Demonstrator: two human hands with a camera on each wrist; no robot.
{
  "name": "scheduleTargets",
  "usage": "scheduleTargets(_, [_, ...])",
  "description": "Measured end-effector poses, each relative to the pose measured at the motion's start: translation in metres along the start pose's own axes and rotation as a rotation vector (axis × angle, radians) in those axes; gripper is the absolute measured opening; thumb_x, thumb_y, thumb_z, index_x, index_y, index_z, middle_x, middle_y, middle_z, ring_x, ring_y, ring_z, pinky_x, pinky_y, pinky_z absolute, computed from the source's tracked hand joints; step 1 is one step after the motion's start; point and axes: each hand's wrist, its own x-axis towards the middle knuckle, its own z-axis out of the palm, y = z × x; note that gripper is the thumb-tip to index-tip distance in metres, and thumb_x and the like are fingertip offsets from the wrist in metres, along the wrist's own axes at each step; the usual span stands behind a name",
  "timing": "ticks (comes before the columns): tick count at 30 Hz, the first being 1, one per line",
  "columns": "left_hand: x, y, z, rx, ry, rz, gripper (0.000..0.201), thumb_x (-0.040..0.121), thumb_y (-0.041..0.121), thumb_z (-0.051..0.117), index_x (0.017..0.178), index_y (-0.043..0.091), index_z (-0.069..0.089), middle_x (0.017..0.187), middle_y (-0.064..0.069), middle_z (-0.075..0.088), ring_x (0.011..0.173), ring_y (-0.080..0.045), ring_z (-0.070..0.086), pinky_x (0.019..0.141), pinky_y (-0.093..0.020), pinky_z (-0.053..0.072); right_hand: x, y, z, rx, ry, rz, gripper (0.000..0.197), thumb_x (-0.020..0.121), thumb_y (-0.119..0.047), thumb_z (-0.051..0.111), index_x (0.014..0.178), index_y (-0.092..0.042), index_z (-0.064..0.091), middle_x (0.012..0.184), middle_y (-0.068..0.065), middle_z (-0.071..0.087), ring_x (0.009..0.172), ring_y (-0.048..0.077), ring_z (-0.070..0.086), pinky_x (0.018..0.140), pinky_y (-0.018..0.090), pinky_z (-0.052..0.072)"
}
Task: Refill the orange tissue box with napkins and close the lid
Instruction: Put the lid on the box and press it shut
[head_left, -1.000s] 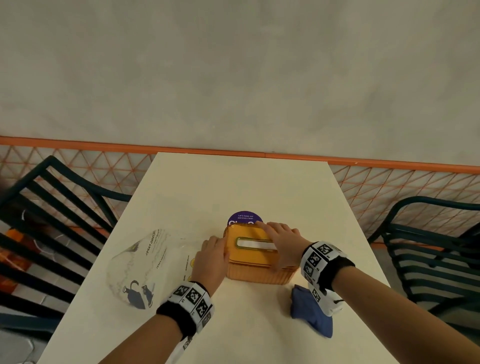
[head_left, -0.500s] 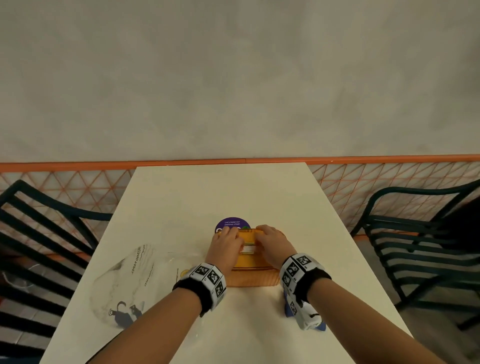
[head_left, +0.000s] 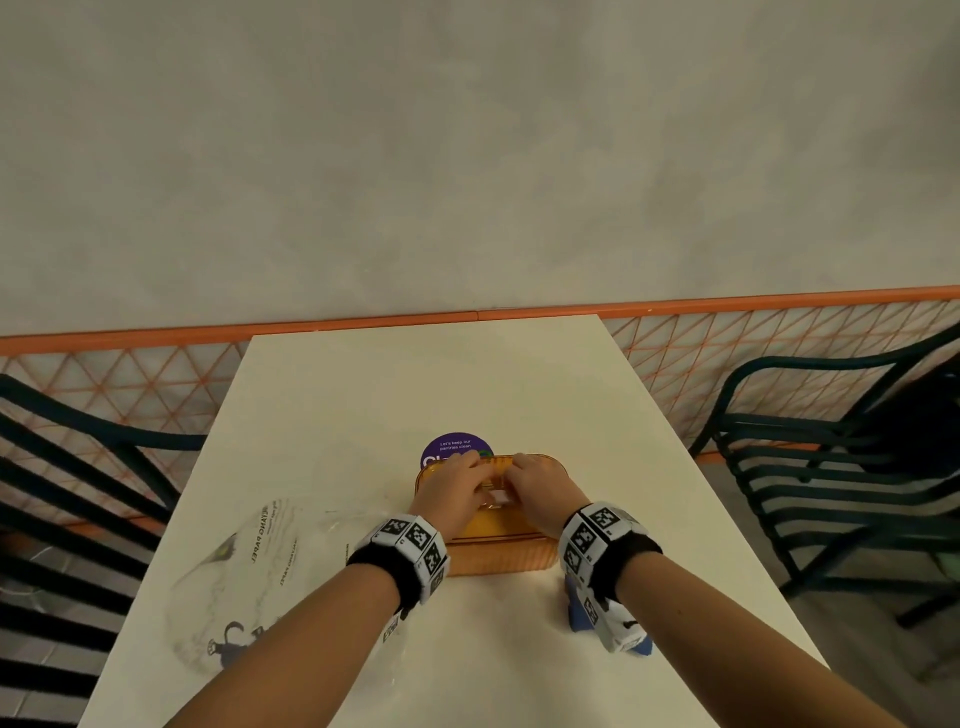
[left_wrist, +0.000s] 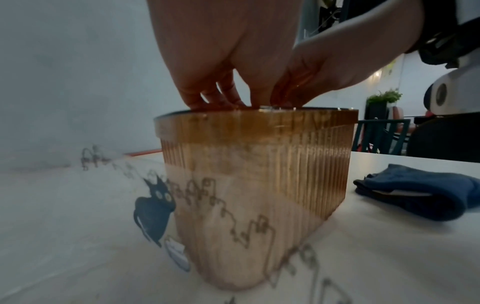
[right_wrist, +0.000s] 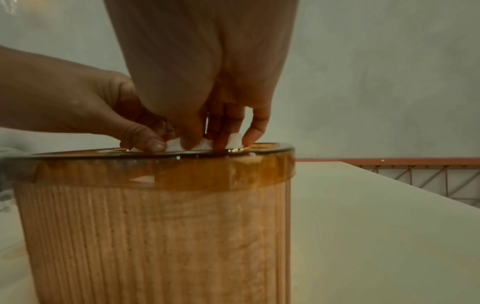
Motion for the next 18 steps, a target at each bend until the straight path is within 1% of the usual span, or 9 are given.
scheduleTargets(2, [0.000,-0.001,-0.001,-0.001,-0.013,0.004,0.026,0.093,0.027,0.053,0.114,0.014,0.061,0.115,-0.001,0.054,0.109,-0.017,0.051,0.092,-0.029,0.044,-0.002,0.002,0.000,0.033,-0.009,0.012,0.019,0.093,-0.009,0.045,0.110,-0.007,0.054,0.117,0.010,0.054,0.109,0.027,0.052,0.094,0.035,0.041])
scheduleTargets(4, [0.000,-0.002,-0.003,-0.015,-0.028,0.013,0.025,0.093,0.028,0.053,0.109,0.011,0.062,0.114,-0.002,0.055,0.107,-0.017,0.051,0.091,-0.028,0.042,-0.002,0.004,0.000,0.084,-0.008,0.017,0.017,0.093,-0.008,0.043,0.107,-0.006,0.054,0.115,0.010,0.055,0.107,0.027,0.053,0.090,0.033,0.041])
scheduleTargets(6, [-0.001,-0.005,-0.006,-0.062,-0.036,0.019,0.021,0.093,0.025,0.053,0.105,0.010,0.062,0.111,-0.004,0.057,0.106,-0.018,0.052,0.090,-0.028,0.042,-0.001,0.005,-0.003,0.145,-0.005,0.025,0.016,0.094,-0.008,0.043,0.104,-0.006,0.055,0.112,0.011,0.059,0.105,0.028,0.054,0.087,0.032,0.041])
scheduleTargets(8, [-0.004,-0.009,-0.010,-0.100,-0.021,0.024,0.017,0.093,0.021,0.053,0.101,0.009,0.063,0.107,-0.005,0.059,0.103,-0.020,0.055,0.088,-0.029,0.043,-0.001,0.007,-0.006,0.198,0.006,0.030,0.018,0.095,-0.011,0.043,0.103,-0.004,0.057,0.110,0.013,0.061,0.103,0.028,0.056,0.086,0.032,0.041])
scheduleTargets(10, [-0.008,-0.013,-0.013,-0.077,0.008,0.029,0.015,0.092,0.019,0.052,0.098,0.010,0.062,0.105,-0.004,0.061,0.099,-0.020,0.057,0.083,-0.029,0.043,-0.003,0.009,-0.009,0.247,0.016,0.028,0.019,0.094,-0.012,0.045,0.102,-0.003,0.059,0.108,0.014,0.061,0.100,0.028,0.056,0.084,0.030,0.041])
scheduleTargets(13, [-0.013,-0.013,-0.014,0.019,0.039,0.051,0.017,0.094,0.021,0.048,0.099,0.011,0.060,0.105,-0.002,0.059,0.095,-0.021,0.058,0.077,-0.030,0.044,-0.005,0.011,-0.010,0.281,0.040,0.024,0.017,0.092,-0.011,0.048,0.100,-0.002,0.060,0.105,0.015,0.059,0.096,0.031,0.057,0.078,0.028,0.039])
scheduleTargets(16, [-0.014,-0.007,-0.014,0.074,0.075,0.053,0.020,0.099,0.022,0.039,0.102,0.011,0.056,0.105,-0.003,0.058,0.089,-0.025,0.060,0.073,-0.036,0.047,-0.004,0.009,-0.011,0.289,0.033,0.057,0.017,0.095,-0.012,0.045,0.103,-0.004,0.057,0.105,0.015,0.059,0.096,0.032,0.056,0.079,0.032,0.040])
scheduleTargets(18, [-0.013,-0.004,-0.016,0.073,0.090,0.026,0.021,0.100,0.023,0.034,0.102,0.012,0.052,0.101,-0.004,0.061,0.083,-0.026,0.061,0.070,-0.036,0.047,-0.004,0.009,-0.013,0.295,0.036,0.105,0.016,0.097,-0.015,0.041,0.105,-0.007,0.053,0.105,0.014,0.060,0.095,0.032,0.056,0.079,0.032,0.041])
